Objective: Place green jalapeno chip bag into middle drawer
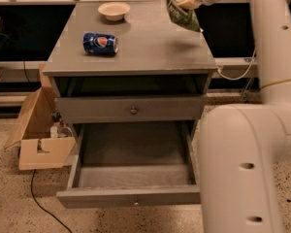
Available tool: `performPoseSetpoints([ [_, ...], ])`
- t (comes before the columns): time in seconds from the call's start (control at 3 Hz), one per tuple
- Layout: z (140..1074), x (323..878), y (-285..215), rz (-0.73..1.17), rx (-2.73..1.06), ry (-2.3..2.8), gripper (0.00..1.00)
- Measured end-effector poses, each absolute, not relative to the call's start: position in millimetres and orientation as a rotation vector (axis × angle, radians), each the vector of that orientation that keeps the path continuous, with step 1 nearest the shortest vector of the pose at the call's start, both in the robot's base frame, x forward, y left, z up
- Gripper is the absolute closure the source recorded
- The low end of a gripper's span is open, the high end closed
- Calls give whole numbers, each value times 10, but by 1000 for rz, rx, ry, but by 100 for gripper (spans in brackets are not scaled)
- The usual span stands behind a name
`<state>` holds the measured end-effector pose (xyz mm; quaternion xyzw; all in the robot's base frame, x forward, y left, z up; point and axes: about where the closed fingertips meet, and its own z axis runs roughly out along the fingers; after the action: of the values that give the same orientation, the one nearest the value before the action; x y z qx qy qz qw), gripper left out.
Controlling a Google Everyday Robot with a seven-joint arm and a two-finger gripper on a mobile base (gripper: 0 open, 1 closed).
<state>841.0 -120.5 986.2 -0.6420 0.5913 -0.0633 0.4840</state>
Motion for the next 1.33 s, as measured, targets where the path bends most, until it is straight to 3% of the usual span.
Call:
performPoseSetpoints([
  [0.33, 10065, 8174, -1505, -115, -1453, 1449, 100],
  [1.0, 9844, 8176, -1373, -75, -1491, 1462, 100],
  [1.33, 10010, 7919, -1344, -12, -1489, 1419, 100],
])
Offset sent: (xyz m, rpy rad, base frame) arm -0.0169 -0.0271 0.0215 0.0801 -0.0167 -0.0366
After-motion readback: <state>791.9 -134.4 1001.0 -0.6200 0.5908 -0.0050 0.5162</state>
